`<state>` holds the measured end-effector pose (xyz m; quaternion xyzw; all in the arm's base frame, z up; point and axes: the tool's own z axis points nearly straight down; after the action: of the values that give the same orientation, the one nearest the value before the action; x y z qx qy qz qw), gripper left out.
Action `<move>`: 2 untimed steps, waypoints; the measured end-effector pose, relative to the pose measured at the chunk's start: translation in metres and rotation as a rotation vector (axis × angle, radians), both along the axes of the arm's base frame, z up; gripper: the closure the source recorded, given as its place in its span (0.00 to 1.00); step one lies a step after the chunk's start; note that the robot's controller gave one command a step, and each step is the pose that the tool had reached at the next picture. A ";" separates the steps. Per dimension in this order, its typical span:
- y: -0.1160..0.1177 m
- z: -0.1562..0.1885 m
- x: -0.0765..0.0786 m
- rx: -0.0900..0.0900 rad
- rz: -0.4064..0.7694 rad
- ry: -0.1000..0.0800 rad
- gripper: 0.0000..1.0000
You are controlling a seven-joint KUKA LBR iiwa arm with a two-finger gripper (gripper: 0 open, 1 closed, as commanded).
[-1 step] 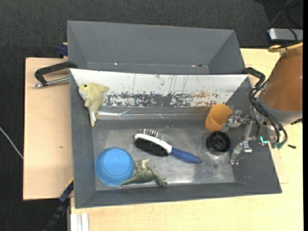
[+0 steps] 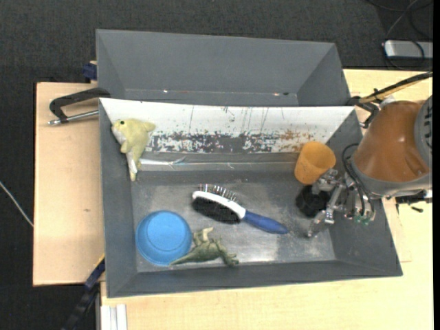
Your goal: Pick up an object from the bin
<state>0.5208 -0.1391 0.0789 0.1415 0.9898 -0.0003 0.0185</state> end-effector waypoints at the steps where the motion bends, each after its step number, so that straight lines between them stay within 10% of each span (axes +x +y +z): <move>1: -0.001 0.002 0.001 -0.003 0.000 -0.005 1.00; 2: 0.003 0.018 0.023 0.000 0.121 0.025 1.00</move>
Offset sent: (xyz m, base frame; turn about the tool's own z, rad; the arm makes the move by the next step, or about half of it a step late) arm 0.0000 0.0000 0.0000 0.0000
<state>0.5437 -0.1360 0.0966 0.0816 0.9966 -0.0009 0.0060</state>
